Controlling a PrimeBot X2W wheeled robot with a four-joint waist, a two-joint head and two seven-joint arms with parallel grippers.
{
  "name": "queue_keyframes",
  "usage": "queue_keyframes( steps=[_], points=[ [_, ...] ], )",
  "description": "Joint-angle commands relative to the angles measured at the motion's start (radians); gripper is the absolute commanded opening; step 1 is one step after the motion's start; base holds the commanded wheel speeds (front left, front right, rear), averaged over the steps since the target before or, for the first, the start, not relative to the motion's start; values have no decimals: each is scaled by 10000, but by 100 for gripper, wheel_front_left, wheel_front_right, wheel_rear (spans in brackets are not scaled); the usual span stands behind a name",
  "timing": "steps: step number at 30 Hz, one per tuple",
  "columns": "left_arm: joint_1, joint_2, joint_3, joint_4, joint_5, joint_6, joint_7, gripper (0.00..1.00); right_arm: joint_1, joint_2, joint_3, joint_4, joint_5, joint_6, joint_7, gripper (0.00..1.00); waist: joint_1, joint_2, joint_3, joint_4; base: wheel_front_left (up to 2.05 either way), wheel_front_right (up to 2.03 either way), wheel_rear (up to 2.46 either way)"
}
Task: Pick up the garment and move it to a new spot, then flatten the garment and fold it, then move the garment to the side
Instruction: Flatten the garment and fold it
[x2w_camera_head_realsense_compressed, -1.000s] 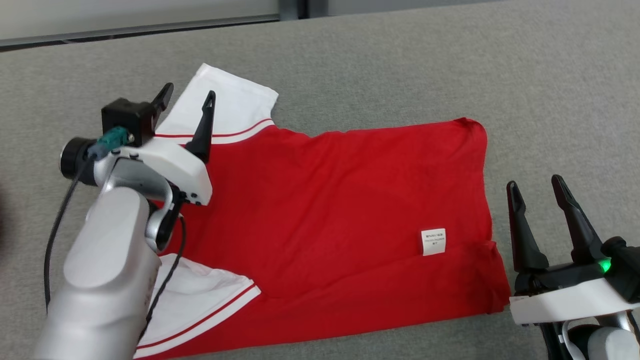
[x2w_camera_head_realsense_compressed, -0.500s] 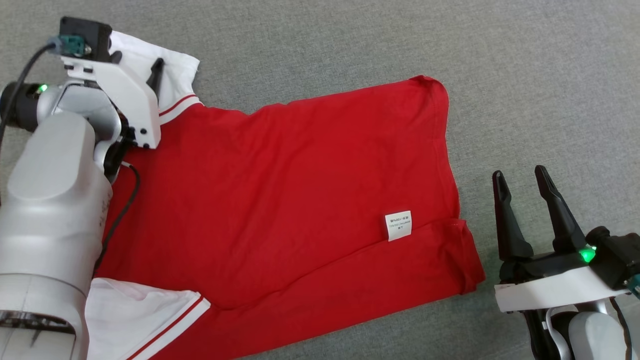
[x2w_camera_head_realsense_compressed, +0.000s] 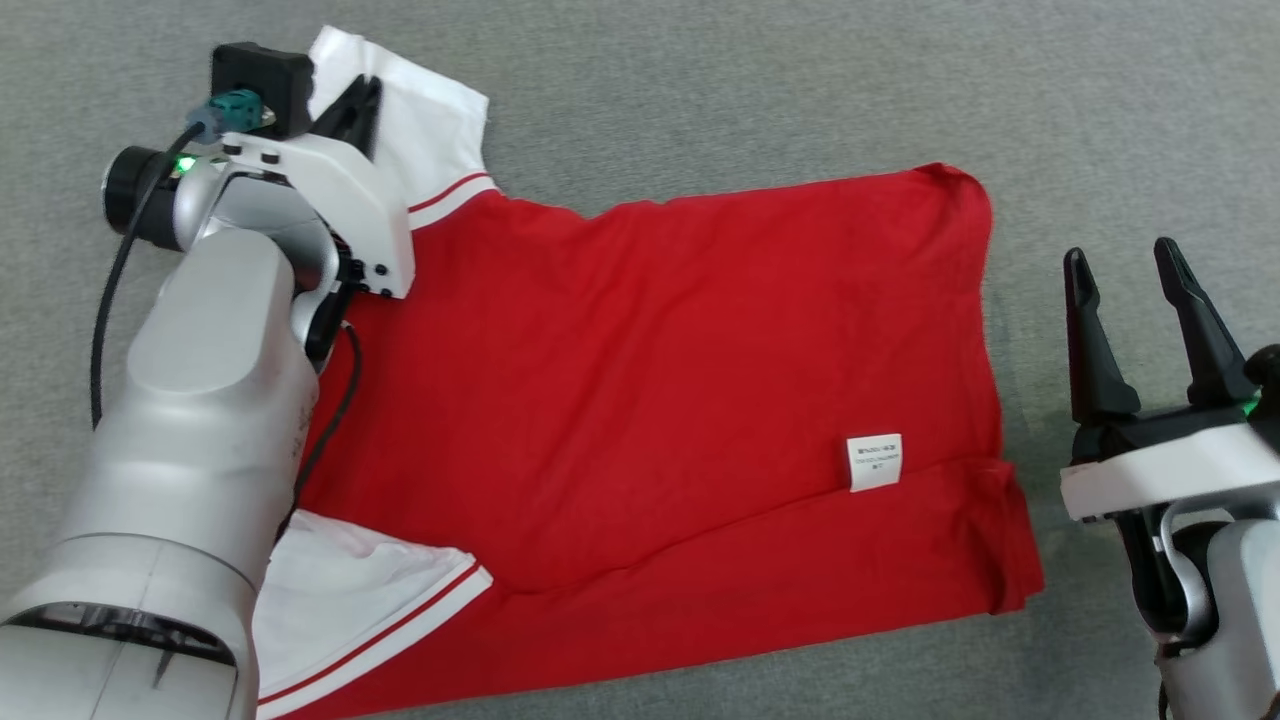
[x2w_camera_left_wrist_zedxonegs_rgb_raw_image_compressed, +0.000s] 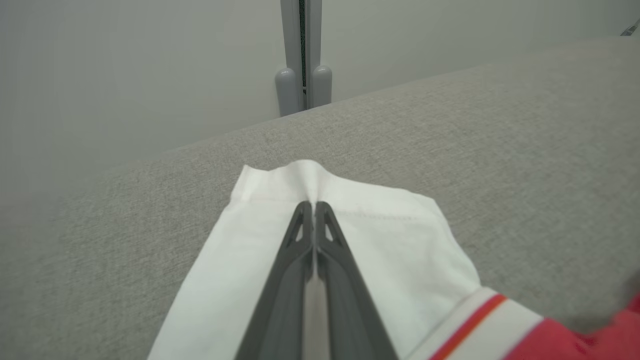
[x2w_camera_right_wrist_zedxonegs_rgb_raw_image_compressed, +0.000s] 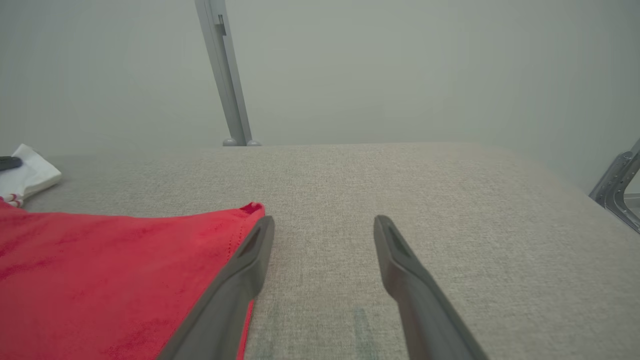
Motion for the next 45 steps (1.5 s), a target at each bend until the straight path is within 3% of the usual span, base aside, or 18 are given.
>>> queue_keyframes(
  steps=[1,12,13,15,22,31,39,45],
  points=[
    [-171,-141,-87,-29,-32,33,-445,0,-490,-199,254,396,160,-3,161,100,0,0,6,663,0,0,0],
    [49,-622,-563,-297,-324,1,-1526,0,-2190,-1073,1190,2654,1412,-5,1357,100,0,0,-251,1583,0,0,0],
    [79,-626,-589,-347,-374,-1,-1568,0,-2308,-1190,1223,2801,1520,-5,1516,78,0,0,-283,1634,0,0,0],
    [147,-647,-605,-492,-452,-4,-1648,0,-2441,-1307,1357,3029,1825,-2,1833,0,0,0,-329,1708,0,0,0],
    [540,-446,-247,-1405,-677,88,-1778,0,-2623,-1746,1472,2869,2562,-3,1817,0,0,0,-510,1786,0,0,0],
    [2394,-98,550,-4784,-482,481,-1781,0,-2118,-2036,1158,1955,2675,-5,912,0,0,0,-875,1864,0,0,0],
    [5863,-137,1237,-8572,-376,1141,-1781,0,-501,-1517,610,1034,3137,-5,412,0,0,0,-1069,1967,0,0,0],
    [8881,-374,1344,-10095,-940,1692,-1712,0,768,-1077,319,979,3586,-4,-6,0,0,0,-1250,2102,0,0,0]
  ],
)
